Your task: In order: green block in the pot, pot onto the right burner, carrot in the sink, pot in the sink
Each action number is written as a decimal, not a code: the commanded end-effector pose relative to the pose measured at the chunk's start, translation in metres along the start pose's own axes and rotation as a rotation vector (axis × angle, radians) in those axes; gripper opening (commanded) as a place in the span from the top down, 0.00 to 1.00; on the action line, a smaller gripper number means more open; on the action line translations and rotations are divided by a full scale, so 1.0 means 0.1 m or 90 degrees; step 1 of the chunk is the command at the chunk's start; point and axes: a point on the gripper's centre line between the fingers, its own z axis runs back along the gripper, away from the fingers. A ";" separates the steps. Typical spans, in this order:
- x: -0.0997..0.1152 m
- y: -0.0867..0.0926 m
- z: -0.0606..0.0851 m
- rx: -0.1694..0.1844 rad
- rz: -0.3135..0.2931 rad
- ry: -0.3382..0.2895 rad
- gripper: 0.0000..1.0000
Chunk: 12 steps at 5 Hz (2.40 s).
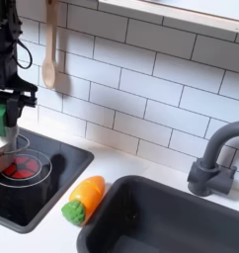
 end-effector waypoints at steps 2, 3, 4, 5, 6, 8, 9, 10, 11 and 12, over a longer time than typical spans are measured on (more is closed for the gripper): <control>0.04 0.04 -0.06 0.013 -0.004 0.003 1.00; 0.02 0.10 -0.11 0.018 0.003 0.023 0.00; 0.03 0.17 -0.09 0.019 0.008 0.021 0.00; 0.03 0.25 -0.06 0.022 0.017 0.019 0.00; 0.03 0.29 -0.08 0.021 0.025 0.023 0.00; -0.01 0.44 -0.08 0.027 0.042 0.025 0.00; 0.00 0.46 -0.10 0.026 0.037 0.022 0.00; 0.05 0.52 -0.12 0.022 0.024 0.018 0.00; 0.02 0.62 -0.12 0.025 0.029 0.018 0.00; -0.01 0.69 -0.19 0.034 0.049 0.031 0.00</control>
